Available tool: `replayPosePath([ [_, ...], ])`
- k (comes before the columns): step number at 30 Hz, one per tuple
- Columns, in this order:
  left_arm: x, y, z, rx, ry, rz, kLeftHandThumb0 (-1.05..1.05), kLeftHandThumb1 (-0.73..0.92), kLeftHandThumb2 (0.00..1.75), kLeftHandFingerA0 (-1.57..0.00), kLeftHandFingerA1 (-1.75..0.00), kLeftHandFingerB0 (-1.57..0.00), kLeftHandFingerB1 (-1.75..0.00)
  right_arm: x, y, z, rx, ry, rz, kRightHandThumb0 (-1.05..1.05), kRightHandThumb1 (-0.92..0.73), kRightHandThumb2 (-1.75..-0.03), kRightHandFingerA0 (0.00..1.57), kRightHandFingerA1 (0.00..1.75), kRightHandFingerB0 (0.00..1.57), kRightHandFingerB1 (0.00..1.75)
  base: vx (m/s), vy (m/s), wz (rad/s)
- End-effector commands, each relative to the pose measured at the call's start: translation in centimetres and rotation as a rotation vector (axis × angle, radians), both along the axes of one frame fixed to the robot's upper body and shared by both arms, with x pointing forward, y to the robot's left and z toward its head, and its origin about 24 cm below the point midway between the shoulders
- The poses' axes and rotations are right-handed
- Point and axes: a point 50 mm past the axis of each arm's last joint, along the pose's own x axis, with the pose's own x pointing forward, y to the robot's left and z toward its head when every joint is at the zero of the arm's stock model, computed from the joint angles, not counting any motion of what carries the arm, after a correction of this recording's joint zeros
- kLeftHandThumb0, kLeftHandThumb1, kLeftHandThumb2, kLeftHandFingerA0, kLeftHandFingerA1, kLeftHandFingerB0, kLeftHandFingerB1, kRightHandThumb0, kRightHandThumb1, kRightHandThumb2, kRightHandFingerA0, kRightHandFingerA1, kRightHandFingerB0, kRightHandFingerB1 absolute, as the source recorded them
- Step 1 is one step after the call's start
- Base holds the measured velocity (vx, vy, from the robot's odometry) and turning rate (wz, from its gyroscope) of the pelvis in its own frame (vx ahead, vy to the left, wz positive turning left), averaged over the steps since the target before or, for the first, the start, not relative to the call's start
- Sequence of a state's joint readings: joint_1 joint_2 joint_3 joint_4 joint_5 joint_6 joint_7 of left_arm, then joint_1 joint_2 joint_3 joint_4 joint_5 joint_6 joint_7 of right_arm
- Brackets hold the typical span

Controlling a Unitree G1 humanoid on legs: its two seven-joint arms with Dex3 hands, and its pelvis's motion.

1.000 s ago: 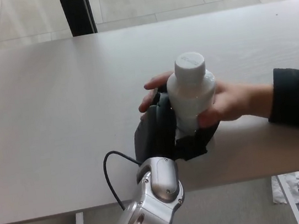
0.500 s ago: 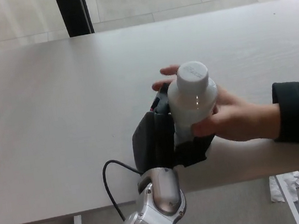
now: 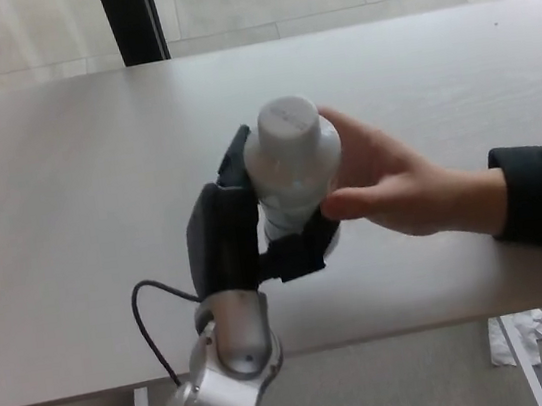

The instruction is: Pick up a bottle and hand it

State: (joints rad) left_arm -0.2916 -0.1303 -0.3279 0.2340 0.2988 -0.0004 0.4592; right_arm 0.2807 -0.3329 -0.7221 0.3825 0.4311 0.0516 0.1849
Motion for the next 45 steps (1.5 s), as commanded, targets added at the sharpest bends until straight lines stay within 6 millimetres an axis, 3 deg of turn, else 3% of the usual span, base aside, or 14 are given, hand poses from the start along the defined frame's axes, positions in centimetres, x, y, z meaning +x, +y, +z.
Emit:
replayPosePath([
  [1,3.3,1.2,7.0,0.000,-0.164,-0.042,-0.13,0.51,1.38,-1.15,-1.71,-0.88,-1.50,0.1,-0.7,0.3,-0.043,-0.017,0.023,-0.46,-0.45,-0.79,0.57,0.59,0.37,0.48,0.00,0.000,0.00],
  [3,3.8,1.4,7.9,0.010,-0.189,-0.036,-0.14,0.46,1.42,-1.16,-1.67,-0.91,-1.48,0.0,-0.7,0.3,-0.036,-0.014,0.030,-0.41,-0.56,-0.57,0.67,0.52,0.43,0.35,0.00,0.000,0.00],
  [4,4.6,1.4,9.8,0.012,-0.237,-0.034,-0.12,0.41,1.44,-1.14,-1.64,-0.95,-1.49,0.0,-0.8,0.1,-0.036,-0.006,0.033,-0.47,-0.45,-0.79,0.59,0.59,0.35,0.47,0.00,0.000,0.00],
  [11,6.2,1.5,13.5,0.086,-0.270,-0.057,-0.07,0.45,1.33,-0.91,-1.74,-0.77,-1.57,0.0,-0.8,0.1,-0.036,-0.011,0.026,-0.46,-0.44,-0.77,0.59,0.58,0.35,0.47,0.00,0.000,0.00],
  [15,6.9,0.5,14.1,0.076,-0.264,-0.060,-0.12,0.37,1.28,-1.03,-1.53,-0.94,-1.35,0.2,-0.9,0.2,-0.028,-0.020,0.041,-0.50,-0.42,-0.78,0.60,0.60,0.37,0.48,0.00,0.000,0.00],
  [23,6.3,-3.2,11.0,0.081,-0.146,-0.126,-0.03,0.42,1.29,-0.94,-1.62,-0.84,-1.45,0.9,-0.3,0.7,-0.039,-0.028,0.070,-0.48,-0.44,-0.77,0.53,0.58,0.37,0.47,0.00,0.000,0.00],
  [24,6.0,-4.5,9.7,0.041,-0.113,-0.154,-0.06,0.44,1.16,-1.20,-1.35,-1.02,-1.21,1.2,-0.1,0.6,-0.028,-0.033,0.077,-0.38,-0.55,-0.57,0.60,0.48,0.42,0.34,0.00,0.000,0.00],
  [25,6.0,-4.8,9.4,0.036,-0.102,-0.150,-0.06,0.44,1.16,-1.20,-1.35,-1.02,-1.21,1.3,-0.1,0.5,-0.027,-0.033,0.080,-0.38,-0.55,-0.57,0.60,0.48,0.42,0.34,0.00,0.000,0.00],
  [26,5.9,-5.7,8.7,-0.022,-0.060,-0.155,-0.10,0.43,1.25,-1.01,-1.61,-0.88,-1.48,1.5,0.1,0.6,-0.022,-0.046,0.075,-0.45,-0.43,-0.76,0.47,0.56,0.36,0.47,0.00,0.000,0.00],
  [30,5.4,-7.3,6.5,-0.069,0.028,-0.152,-0.16,0.52,1.14,-1.03,-1.59,-0.83,-1.46,2.1,0.3,0.5,-0.029,-0.063,0.083,-0.37,-0.55,-0.57,0.54,0.46,0.43,0.34,0.00,0.000,0.00],
  [38,4.9,-7.5,3.6,-0.092,0.096,-0.114,-0.15,0.46,1.31,-0.94,-1.72,-0.80,-1.53,3.1,0.9,0.9,-0.034,-0.086,0.112,-0.48,-0.42,-0.77,0.53,0.60,0.35,0.47,0.00,0.000,0.00],
  [42,5.1,-6.8,1.8,-0.015,0.144,-0.057,-0.14,0.58,1.09,-0.95,-1.64,-0.81,-1.41,3.3,1.3,1.2,-0.043,-0.064,0.125,-0.50,-0.44,-0.78,0.52,0.58,0.35,0.47,0.00,0.000,0.00],
  [43,5.2,-6.7,1.5,-0.016,0.155,-0.046,-0.13,0.58,1.10,-0.95,-1.66,-0.80,-1.43,3.4,1.4,1.2,-0.041,-0.065,0.131,-0.40,-0.55,-0.57,0.59,0.48,0.40,0.33,0.00,0.000,0.00],
  [45,5.4,-6.4,1.2,-0.030,0.165,-0.029,-0.17,0.57,1.08,-0.96,-1.64,-0.81,-1.39,3.5,1.6,1.3,-0.030,-0.070,0.131,-0.46,-0.43,-0.77,0.56,0.59,0.33,0.46,0.00,0.000,0.00],
])
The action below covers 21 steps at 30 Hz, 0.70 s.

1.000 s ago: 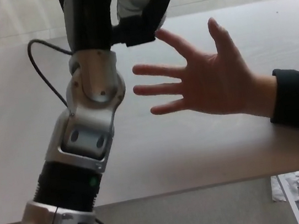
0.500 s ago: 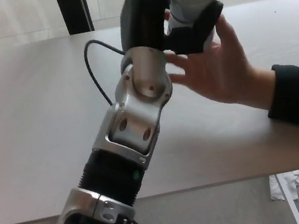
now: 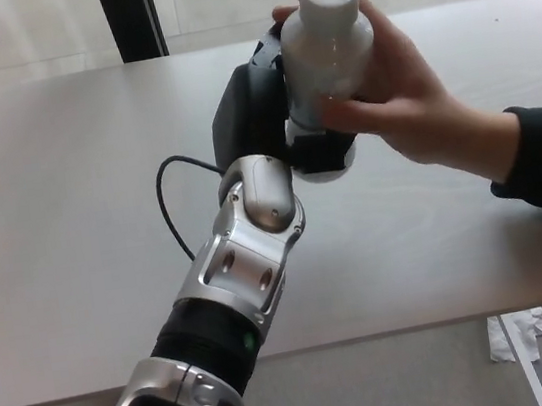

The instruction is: Pick up a bottle and hand it

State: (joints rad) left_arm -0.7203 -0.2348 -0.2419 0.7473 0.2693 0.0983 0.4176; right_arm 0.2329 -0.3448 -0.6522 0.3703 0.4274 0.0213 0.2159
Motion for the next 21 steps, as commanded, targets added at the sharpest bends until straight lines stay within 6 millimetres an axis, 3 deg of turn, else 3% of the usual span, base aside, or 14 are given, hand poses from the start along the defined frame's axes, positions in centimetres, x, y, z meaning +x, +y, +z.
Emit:
replayPosePath([
  [1,-0.7,-3.1,0.2,-0.098,-0.010,0.021,-0.17,0.59,0.99,-0.97,-1.61,-0.83,-1.29,0.9,0.5,0.8,-0.013,-0.028,0.014,-0.39,-0.55,-0.56,0.64,0.51,0.40,0.33,0.00,0.000,0.00],
  [2,-0.6,-3.1,0.2,-0.092,-0.007,0.027,-0.17,0.59,0.99,-0.97,-1.61,-0.83,-1.29,0.9,0.6,0.8,-0.011,-0.027,0.013,-0.39,-0.55,-0.56,0.64,0.51,0.40,0.33,0.00,0.000,0.00],
  [3,-0.6,-3.2,0.4,-0.094,-0.011,0.023,-0.10,0.58,1.02,-0.96,-1.67,-0.83,-1.34,0.9,0.6,0.8,-0.006,-0.034,0.011,-0.48,-0.43,-0.77,0.52,0.59,0.35,0.46,0.00,0.000,0.00],
  [5,-0.5,-3.7,0.8,-0.103,-0.019,0.010,-0.08,0.60,1.04,-0.95,-1.68,-0.80,-1.41,1.0,0.6,0.8,-0.006,-0.047,0.011,-0.38,-0.57,-0.59,0.52,0.50,0.40,0.34,0.00,0.000,0.00],
  [8,-0.4,-4.7,1.9,-0.100,-0.049,-0.034,-0.09,0.64,0.96,-0.93,-1.69,-0.75,-1.44,1.1,0.7,1.1,-0.019,-0.048,0.019,-0.38,-0.56,-0.57,0.64,0.53,0.40,0.33,0.00,0.000,0.00],
  [9,-0.3,-4.9,2.3,-0.093,-0.066,-0.044,-0.04,0.64,0.95,-0.90,-1.73,-0.71,-1.46,1.2,0.7,1.1,-0.021,-0.042,0.011,-0.43,-0.43,-0.78,0.57,0.61,0.32,0.47,0.00,0.000,0.00],
  [10,-0.3,-5.2,2.5,-0.084,-0.075,-0.052,-0.10,0.64,0.97,-0.86,-1.70,-0.75,-1.51,1.2,0.7,1.0,-0.011,-0.045,0.005,-0.36,-0.56,-0.58,0.61,0.51,0.42,0.34,0.00,0.000,0.00],
  [11,-0.2,-5.4,2.8,-0.075,-0.079,-0.062,-0.11,0.65,0.95,-0.84,-1.69,-0.75,-1.51,1.2,0.6,0.9,-0.007,-0.043,0.003,-0.44,-0.43,-0.77,0.53,0.59,0.34,0.47,0.00,0.000,0.00],
  [13,-0.3,-5.9,3.2,-0.064,-0.090,-0.086,-0.04,0.66,0.93,-0.84,-1.68,-0.74,-1.48,1.2,0.6,0.9,0.000,-0.043,0.005,-0.45,-0.43,-0.77,0.53,0.59,0.35,0.47,0.00,0.000,0.00],
  [15,-0.3,-6.2,3.4,-0.059,-0.095,-0.104,-0.03,0.66,0.91,-0.83,-1.68,-0.74,-1.48,1.2,0.6,1.0,0.004,-0.046,-0.002,-0.37,-0.55,-0.57,0.62,0.50,0.42,0.33,0.00,0.000,0.00],
  [16,-0.4,-6.4,3.3,-0.032,-0.097,-0.116,-0.05,0.69,0.88,-0.85,-1.67,-0.73,-1.44,1.2,0.7,1.0,-0.008,-0.048,0.005,-0.48,-0.43,-0.77,0.53,0.59,0.35,0.47,0.00,0.000,0.00],
  [17,-0.4,-6.4,3.3,-0.019,-0.102,-0.122,-0.05,0.69,0.88,-0.85,-1.67,-0.73,-1.44,1.1,0.6,1.0,-0.017,-0.045,0.010,-0.48,-0.43,-0.77,0.53,0.59,0.35,0.47,0.00,0.000,0.00],
  [18,-0.4,-6.4,3.3,-0.010,-0.101,-0.128,-0.07,0.72,0.84,-0.88,-1.69,-0.70,-1.41,1.1,0.6,1.0,-0.017,-0.045,0.010,-0.38,-0.56,-0.57,0.63,0.52,0.41,0.33,0.00,0.000,0.00],
  [21,-0.3,-6.2,3.2,0.005,-0.101,-0.136,-0.03,0.70,0.86,-0.83,-1.67,-0.72,-1.42,1.1,0.6,1.0,-0.030,-0.039,0.009,-0.35,-0.57,-0.58,0.63,0.53,0.42,0.34,0.00,0.000,0.00],
])
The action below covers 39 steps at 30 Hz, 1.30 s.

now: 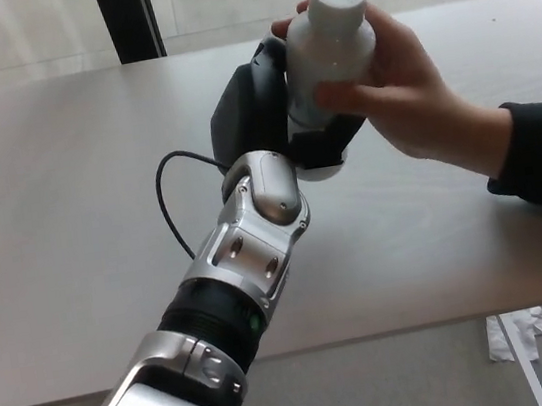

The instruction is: Pick up a bottle and hand it

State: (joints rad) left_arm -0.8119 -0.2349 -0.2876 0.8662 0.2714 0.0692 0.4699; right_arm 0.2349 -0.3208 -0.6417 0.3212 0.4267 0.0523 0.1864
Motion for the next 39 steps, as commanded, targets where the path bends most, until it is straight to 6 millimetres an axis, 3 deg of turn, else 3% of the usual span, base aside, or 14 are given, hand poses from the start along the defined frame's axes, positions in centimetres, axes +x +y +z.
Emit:
replayPosePath([
  [1,-1.0,-5.0,2.5,-0.051,-0.057,-0.134,-0.06,0.68,0.88,-0.89,-1.58,-0.79,-1.16,0.7,-0.2,0.9,-0.029,-0.040,0.000,-0.43,-0.44,-0.77,0.51,0.60,0.36,0.47,0.00,0.000,0.00],
  [4,-0.8,-4.7,2.5,-0.030,-0.041,-0.156,-0.22,0.71,0.68,-0.93,-1.36,-0.48,-0.63,0.5,-0.2,0.8,-0.032,-0.031,0.001,-0.34,-0.59,-0.58,0.64,0.53,0.42,0.33,0.00,0.000,0.00],
  [5,-0.8,-4.4,2.5,-0.009,0.027,-0.215,-0.51,0.51,0.82,-0.59,-0.85,0.00,-0.17,0.5,-0.2,0.8,-0.035,-0.028,0.000,-0.35,-0.58,-0.58,0.64,0.51,0.42,0.33,0.00,0.000,0.00],
  [6,-1.0,-3.5,2.6,0.037,0.082,-0.313,-0.80,0.45,0.75,-0.07,-0.50,0.00,0.00,0.5,-0.3,0.8,-0.034,-0.028,-0.007,-0.35,-0.56,-0.57,0.64,0.50,0.43,0.34,0.00,0.000,0.00],
  [9,-1.8,-1.9,2.9,0.065,0.168,-0.393,-1.01,0.56,0.84,0.00,-0.07,0.00,0.00,0.4,-0.2,0.6,-0.034,-0.033,0.002,-0.42,-0.45,-0.77,0.53,0.59,0.35,0.47,0.00,0.000,0.00],
  [10,-2.5,-0.8,3.1,0.050,0.193,-0.434,-1.02,0.57,0.86,0.00,-0.09,0.00,0.00,0.3,-0.3,0.5,-0.034,-0.035,0.002,-0.36,-0.56,-0.57,0.60,0.49,0.43,0.34,0.00,0.000,0.00],
  [12,-3.6,1.9,3.3,0.028,0.210,-0.481,-1.00,0.56,0.87,0.00,-0.18,0.00,-0.03,0.3,-0.4,0.4,-0.038,-0.030,0.001,-0.47,-0.44,-0.78,0.52,0.58,0.36,0.47,0.00,0.000,0.00],
  [19,-8.0,12.8,5.2,0.107,0.202,-0.462,-1.04,0.56,0.86,0.00,-0.10,0.00,0.00,-0.2,-0.9,0.8,-0.037,-0.048,-0.018,-0.34,-0.57,-0.58,0.61,0.50,0.42,0.34,0.00,0.000,0.00],
  [26,-12.4,23.7,7.2,0.042,0.131,-0.142,-0.92,0.52,0.83,-0.01,-0.31,0.00,0.00,-1.1,-1.7,0.8,-0.027,-0.008,-0.051,-0.45,-0.44,-0.77,0.53,0.57,0.38,0.48,0.00,0.000,0.00],
  [28,-14.7,27.5,8.1,0.054,0.097,-0.020,-0.85,0.53,0.89,0.00,-0.39,0.00,-0.12,-1.2,-2.0,0.9,-0.044,0.013,-0.061,-0.38,-0.56,-0.57,0.61,0.48,0.44,0.34,0.00,0.000,0.00],
  [29,-15.9,29.6,8.6,0.035,0.100,0.068,-0.76,0.48,0.89,-0.07,-0.56,0.00,-0.26,-1.2,-2.1,0.9,-0.038,0.016,-0.063,-0.45,-0.45,-0.79,0.59,0.61,0.36,0.48,0.00,0.000,0.00],
  [33,-19.0,34.3,10.0,0.021,0.082,0.290,-0.82,0.47,0.87,-0.20,-0.62,-0.05,-0.48,-1.8,-2.4,0.7,-0.024,0.020,-0.070,-0.44,-0.45,-0.78,0.56,0.59,0.38,0.48,0.00,0.000,0.00],
  [34,-19.9,35.3,10.3,0.039,0.065,0.347,-0.86,0.60,0.59,-0.29,-0.68,-0.12,-0.51,-1.8,-2.4,0.7,-0.026,0.023,-0.074,-0.37,-0.56,-0.57,0.61,0.48,0.45,0.35,0.00,0.000,0.00],
  [39,-24.4,39.7,10.8,0.007,0.014,0.610,-0.92,0.60,0.59,-0.64,-0.75,-0.24,-0.68,-2.2,-2.5,0.4,-0.017,0.041,-0.078,-0.46,-0.44,-0.78,0.58,0.59,0.37,0.48,0.00,0.000,0.00],
])
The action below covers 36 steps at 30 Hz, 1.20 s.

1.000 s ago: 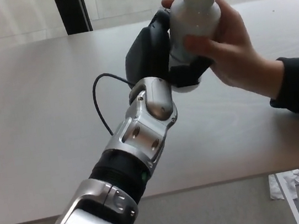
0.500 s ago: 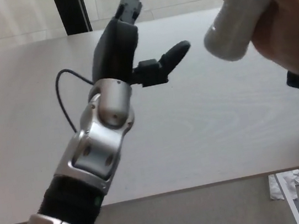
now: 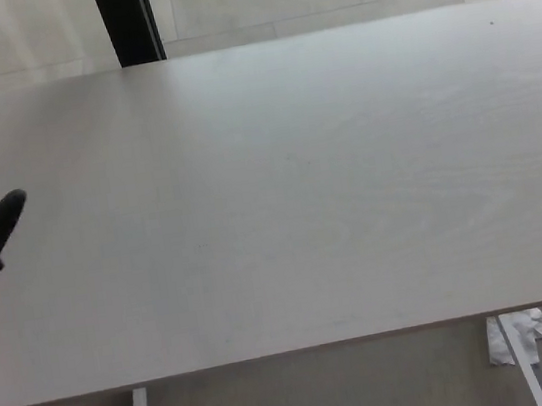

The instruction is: Pick up a bottle and hand it

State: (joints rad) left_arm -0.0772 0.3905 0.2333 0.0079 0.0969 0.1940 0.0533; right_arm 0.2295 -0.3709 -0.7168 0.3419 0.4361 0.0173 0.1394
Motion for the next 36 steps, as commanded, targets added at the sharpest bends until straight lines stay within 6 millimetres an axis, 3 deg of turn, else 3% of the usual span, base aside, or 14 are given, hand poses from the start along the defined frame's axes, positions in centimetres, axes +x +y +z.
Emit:
replayPosePath([
  [1,-14.6,12.9,9.1,-0.059,-0.034,0.293,-0.92,0.63,0.59,-0.61,-0.78,-0.25,-0.68,-1.5,-0.2,-1.8,0.063,0.081,0.036,-0.45,-0.45,-0.78,0.57,0.59,0.36,0.47,0.00,0.000,0.00],
  [4,-16.4,14.2,6.7,-0.165,-0.063,0.342,-0.89,0.68,0.61,-0.71,-0.70,-0.30,-0.67,-1.4,0.0,-1.5,0.069,0.093,0.023,-0.47,-0.44,-0.78,0.59,0.59,0.38,0.48,0.00,0.000,0.00],
  [5,-16.6,14.1,6.0,-0.197,-0.055,0.350,-0.91,0.49,0.95,-0.68,-0.72,-0.32,-0.67,-1.3,0.0,-1.5,0.064,0.095,0.020,-0.48,-0.45,-0.79,0.70,0.66,0.38,0.48,0.00,0.000,0.00],
  [6,-16.7,14.2,4.4,-0.242,-0.027,0.359,-0.95,0.62,0.60,-0.74,-0.63,-0.35,-0.62,-1.1,0.0,-1.5,0.063,0.086,0.024,-0.47,-0.44,-0.79,0.68,0.66,0.37,0.48,0.00,0.000,0.00],
  [7,-16.8,14.3,2.7,-0.277,-0.001,0.356,-0.96,0.44,0.91,-0.70,-0.65,-0.34,-0.58,-1.0,0.0,-1.5,0.060,0.090,0.024,-0.48,-0.45,-0.79,0.65,0.64,0.37,0.48,0.00,0.000,0.00],
  [8,-16.7,13.8,1.7,-0.282,0.035,0.348,-0.93,0.43,0.89,-0.68,-0.69,-0.39,-0.63,-1.0,0.1,-1.5,0.063,0.089,0.026,-0.40,-0.55,-0.57,0.68,0.53,0.43,0.35,0.00,0.000,0.00],
  [15,-17.3,11.5,-6.8,-0.458,0.313,0.368,-0.90,0.54,0.57,-0.77,-0.70,-0.32,-0.70,-1.7,0.0,-2.1,0.077,0.102,0.024,-0.48,-0.44,-0.78,0.54,0.56,0.36,0.47,0.00,0.000,0.00],
  [22,-17.3,10.0,-8.0,-0.504,0.441,0.256,-0.85,0.57,0.58,-0.78,-0.70,-0.46,-0.62,-2.3,0.2,-2.2,0.071,0.098,0.035,-0.40,-0.55,-0.57,0.59,0.46,0.43,0.34,0.00,0.000,0.00],
  [23,-17.5,9.8,-8.1,-0.555,0.450,0.260,-0.87,0.43,0.93,-0.85,-0.76,-0.52,-0.62,-2.5,0.1,-2.4,0.075,0.102,0.028,-0.48,-0.44,-0.78,0.51,0.56,0.36,0.47,0.00,0.000,0.00],
  [25,-17.9,9.9,-8.6,-0.628,0.466,0.283,-0.84,0.52,0.59,-0.86,-0.64,-0.56,-0.56,-2.6,0.1,-2.2,0.072,0.108,0.024,-0.39,-0.55,-0.57,0.60,0.46,0.44,0.35,0.00,0.000,0.00],
  [29,-18.3,10.0,-8.7,-0.660,0.463,0.278,-0.83,0.51,0.57,-0.86,-0.59,-0.59,-0.54,-2.9,0.4,-1.9,0.077,0.113,0.027,-0.46,-0.44,-0.78,0.52,0.58,0.36,0.48,0.00,0.000,0.00],
  [31,-18.3,10.0,-8.5,-0.646,0.442,0.262,-0.81,0.38,0.87,-0.88,-0.66,-0.55,-0.60,-2.9,0.5,-2.1,0.089,0.112,0.024,-0.38,-0.56,-0.56,0.62,0.50,0.44,0.34,0.00,0.000,0.00],
  [33,-18.4,10.0,-8.5,-0.634,0.435,0.256,-0.77,0.51,0.57,-0.97,-0.55,-0.69,-0.54,-3.2,0.6,-2.1,0.080,0.124,0.035,-0.38,-0.56,-0.57,0.62,0.50,0.41,0.33,0.00,0.000,0.00],
  [36,-18.3,9.8,-8.6,-0.631,0.449,0.263,-0.79,0.34,0.83,-0.93,-0.63,-0.67,-0.62,-3.3,0.5,-2.0,0.091,0.124,0.027,-0.39,-0.56,-0.56,0.61,0.50,0.42,0.34,0.00,0.000,0.00],
])
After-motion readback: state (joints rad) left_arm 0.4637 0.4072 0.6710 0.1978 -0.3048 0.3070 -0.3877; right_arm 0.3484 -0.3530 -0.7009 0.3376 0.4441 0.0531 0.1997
